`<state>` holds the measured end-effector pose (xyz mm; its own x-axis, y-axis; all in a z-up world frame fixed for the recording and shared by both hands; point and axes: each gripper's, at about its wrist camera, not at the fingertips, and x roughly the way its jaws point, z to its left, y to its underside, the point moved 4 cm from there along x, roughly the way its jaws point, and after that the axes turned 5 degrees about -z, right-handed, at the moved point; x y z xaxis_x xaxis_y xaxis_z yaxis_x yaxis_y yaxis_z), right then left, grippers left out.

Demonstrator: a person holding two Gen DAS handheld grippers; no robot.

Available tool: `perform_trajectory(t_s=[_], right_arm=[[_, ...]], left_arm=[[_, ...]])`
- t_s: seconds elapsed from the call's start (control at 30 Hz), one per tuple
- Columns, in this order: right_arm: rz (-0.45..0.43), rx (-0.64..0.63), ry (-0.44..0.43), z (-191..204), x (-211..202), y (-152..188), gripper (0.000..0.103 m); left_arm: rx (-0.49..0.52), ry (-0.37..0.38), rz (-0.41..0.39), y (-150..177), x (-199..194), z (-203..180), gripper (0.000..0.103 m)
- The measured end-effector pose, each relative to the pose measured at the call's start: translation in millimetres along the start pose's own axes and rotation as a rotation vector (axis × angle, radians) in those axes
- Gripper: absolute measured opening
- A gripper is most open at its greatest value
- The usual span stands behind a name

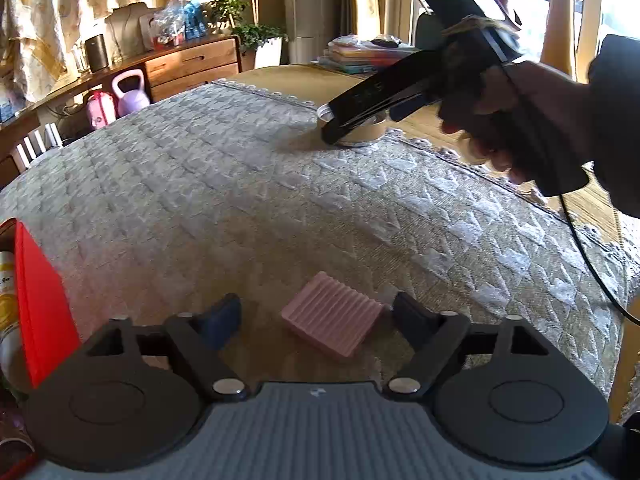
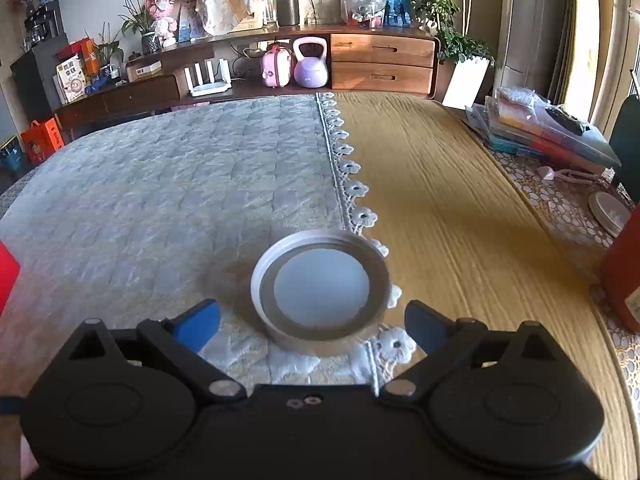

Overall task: Organize rigid objects
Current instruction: 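Grasp the pink comb with the left tool while the right tool grasps the silver lid, then carry the pink comb and silver lid over the red tin with both tools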

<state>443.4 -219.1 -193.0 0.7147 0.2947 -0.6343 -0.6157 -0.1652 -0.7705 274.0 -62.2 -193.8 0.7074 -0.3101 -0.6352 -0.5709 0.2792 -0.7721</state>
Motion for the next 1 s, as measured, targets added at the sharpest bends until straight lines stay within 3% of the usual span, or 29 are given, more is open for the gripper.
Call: perform_trajectory(t_s=[0.13,0.27,0.5,1.0], right_arm=[[0.009,-0.017,0.015,2,7,1,0.096],[0.0,-0.024,0.035,3,9,2,0.094],[-0.019,-0.027,0.065,3,8,-2,0.076],[-0.034,-0.078,0.001,31,-46,4,0.076]], left_arm=[[0.005,0.017,-0.008,-1,-3,-2,0.064],[0.008,0.014,-0.013,-1,-3,-3,0.055],[-0.002,0.005,-0.009,-1,-5,-3,0.054],[-0.076,-0.067,-0.007,-4,-23,3,0.054]])
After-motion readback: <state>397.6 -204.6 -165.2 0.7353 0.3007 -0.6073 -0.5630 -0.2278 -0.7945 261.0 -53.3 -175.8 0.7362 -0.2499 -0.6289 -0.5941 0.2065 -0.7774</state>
